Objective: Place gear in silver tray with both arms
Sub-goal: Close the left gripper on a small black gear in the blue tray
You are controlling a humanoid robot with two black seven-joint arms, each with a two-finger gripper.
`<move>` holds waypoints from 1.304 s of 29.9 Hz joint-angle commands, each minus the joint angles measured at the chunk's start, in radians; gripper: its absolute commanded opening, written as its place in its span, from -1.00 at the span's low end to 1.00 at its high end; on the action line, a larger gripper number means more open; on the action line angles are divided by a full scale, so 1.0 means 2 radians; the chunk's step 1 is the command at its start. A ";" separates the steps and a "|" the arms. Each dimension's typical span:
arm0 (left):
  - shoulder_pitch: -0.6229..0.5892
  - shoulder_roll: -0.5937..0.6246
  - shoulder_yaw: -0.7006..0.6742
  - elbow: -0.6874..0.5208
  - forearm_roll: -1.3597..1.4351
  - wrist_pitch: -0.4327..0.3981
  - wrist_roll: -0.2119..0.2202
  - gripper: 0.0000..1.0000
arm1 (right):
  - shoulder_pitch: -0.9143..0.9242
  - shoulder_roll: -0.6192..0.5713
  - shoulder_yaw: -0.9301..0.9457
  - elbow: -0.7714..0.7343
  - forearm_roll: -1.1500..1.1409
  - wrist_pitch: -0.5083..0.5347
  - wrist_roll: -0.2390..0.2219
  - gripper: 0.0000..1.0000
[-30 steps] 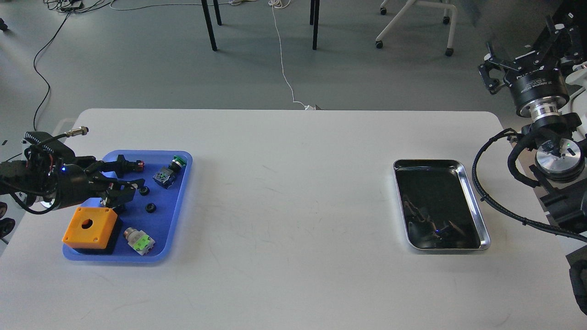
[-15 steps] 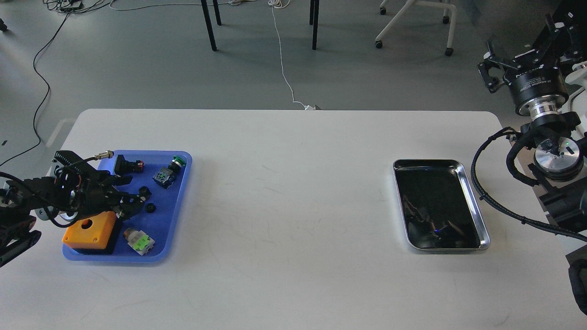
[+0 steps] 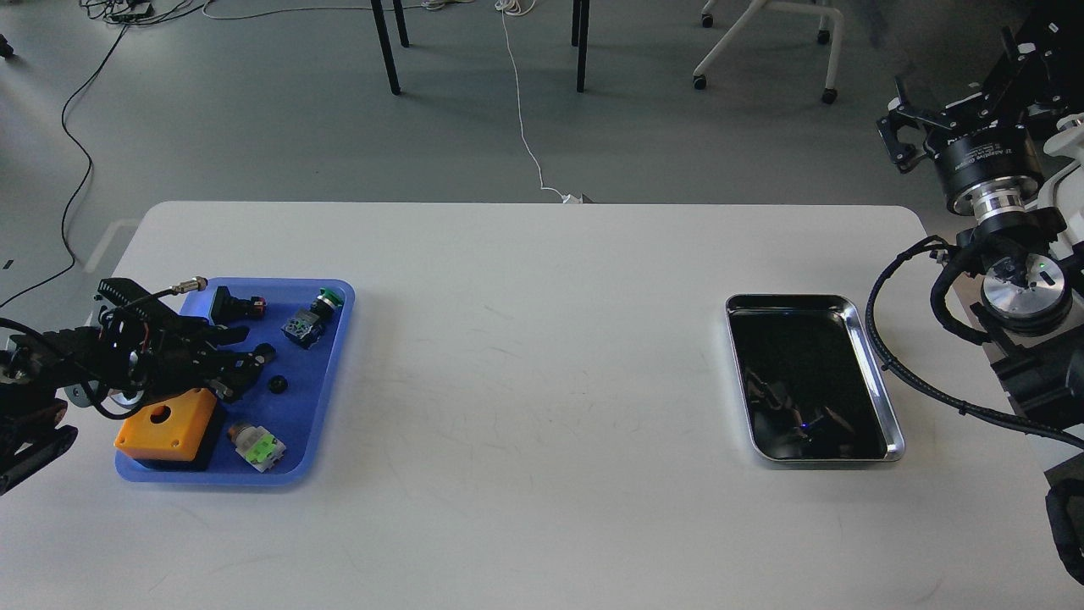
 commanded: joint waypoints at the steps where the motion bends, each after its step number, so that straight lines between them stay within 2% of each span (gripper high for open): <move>1: 0.000 0.000 0.000 0.001 0.000 0.001 0.000 -0.20 | 0.000 0.000 -0.001 0.000 0.000 0.001 0.000 0.99; 18: 0.001 -0.002 0.001 0.001 0.001 0.002 0.000 -0.31 | 0.001 0.000 0.003 0.000 0.000 0.001 0.000 0.99; 31: 0.002 -0.006 0.001 0.001 0.001 0.002 0.000 -0.49 | 0.001 0.000 0.002 0.000 0.000 0.001 0.000 0.99; 34: 0.002 -0.006 0.001 0.001 0.000 0.002 0.000 -0.60 | 0.002 0.000 0.002 0.000 0.000 0.001 0.000 0.99; 39: -0.007 0.001 -0.005 0.000 -0.013 0.001 0.000 -0.61 | 0.002 -0.001 0.002 0.000 0.000 0.001 0.000 0.99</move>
